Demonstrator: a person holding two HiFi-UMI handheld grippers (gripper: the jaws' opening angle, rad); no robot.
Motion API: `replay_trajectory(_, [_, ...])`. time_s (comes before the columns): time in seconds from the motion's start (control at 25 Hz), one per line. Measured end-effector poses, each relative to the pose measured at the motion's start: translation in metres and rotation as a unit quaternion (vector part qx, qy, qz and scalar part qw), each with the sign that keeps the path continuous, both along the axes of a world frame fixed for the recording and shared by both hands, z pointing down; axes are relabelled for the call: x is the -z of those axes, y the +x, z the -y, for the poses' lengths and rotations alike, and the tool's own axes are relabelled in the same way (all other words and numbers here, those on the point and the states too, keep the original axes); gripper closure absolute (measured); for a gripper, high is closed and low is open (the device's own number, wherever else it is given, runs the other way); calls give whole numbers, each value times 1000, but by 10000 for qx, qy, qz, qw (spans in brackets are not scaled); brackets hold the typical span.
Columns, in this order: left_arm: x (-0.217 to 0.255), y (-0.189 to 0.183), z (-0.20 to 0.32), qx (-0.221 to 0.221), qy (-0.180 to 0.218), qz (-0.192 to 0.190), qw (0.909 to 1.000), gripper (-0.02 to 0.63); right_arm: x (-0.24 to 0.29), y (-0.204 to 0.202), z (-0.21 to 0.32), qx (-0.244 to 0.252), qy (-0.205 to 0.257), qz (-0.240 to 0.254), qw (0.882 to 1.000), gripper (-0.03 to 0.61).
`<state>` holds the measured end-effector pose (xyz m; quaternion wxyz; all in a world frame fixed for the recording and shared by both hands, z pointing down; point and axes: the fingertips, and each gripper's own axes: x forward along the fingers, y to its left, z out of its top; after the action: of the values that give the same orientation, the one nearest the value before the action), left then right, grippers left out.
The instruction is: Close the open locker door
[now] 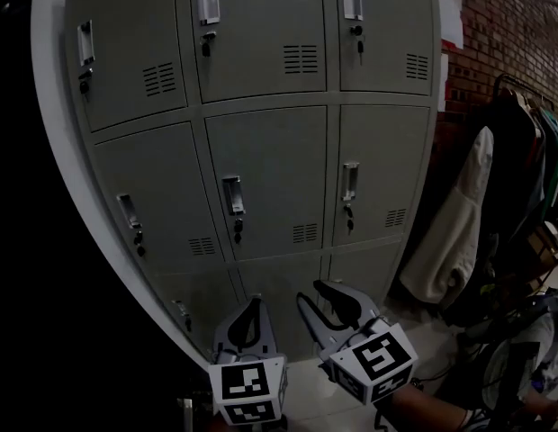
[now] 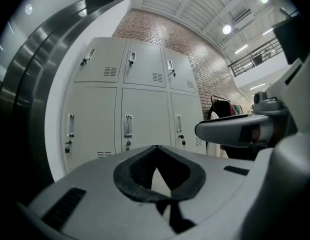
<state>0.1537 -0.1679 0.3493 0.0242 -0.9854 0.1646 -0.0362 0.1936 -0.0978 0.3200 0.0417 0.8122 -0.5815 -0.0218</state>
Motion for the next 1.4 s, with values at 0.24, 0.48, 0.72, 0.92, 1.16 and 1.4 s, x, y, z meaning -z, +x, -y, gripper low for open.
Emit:
replay_trajectory(0.24, [-2, -61, -90, 158, -13, 42, 9999, 609, 1, -59, -92, 139, -9, 29, 9999, 466])
replay_trajectory(0.48, [5, -106, -148, 285, -16, 60, 9996, 609, 10, -98, -150, 229, 52, 62, 9997, 472])
replay_trajectory(0.72, [16, -136, -170, 228, 65, 64, 9997, 609, 28, -121, -179, -27, 292, 153, 9995, 540])
replay_trajectory(0.92, [24, -163, -168, 118, -23, 105, 9999, 609, 33, -143, -173, -179, 338, 171, 9991, 577])
replay_trajectory(1.16, [32, -198, -145, -20, 29, 96, 9999, 609, 42, -183, -146, -233, 433, 146, 9987, 578])
replay_trajectory(1.4, [26, -220, -122, -125, 173, 59, 9998, 609, 33, -213, -124, -273, 275, 138, 9992, 578])
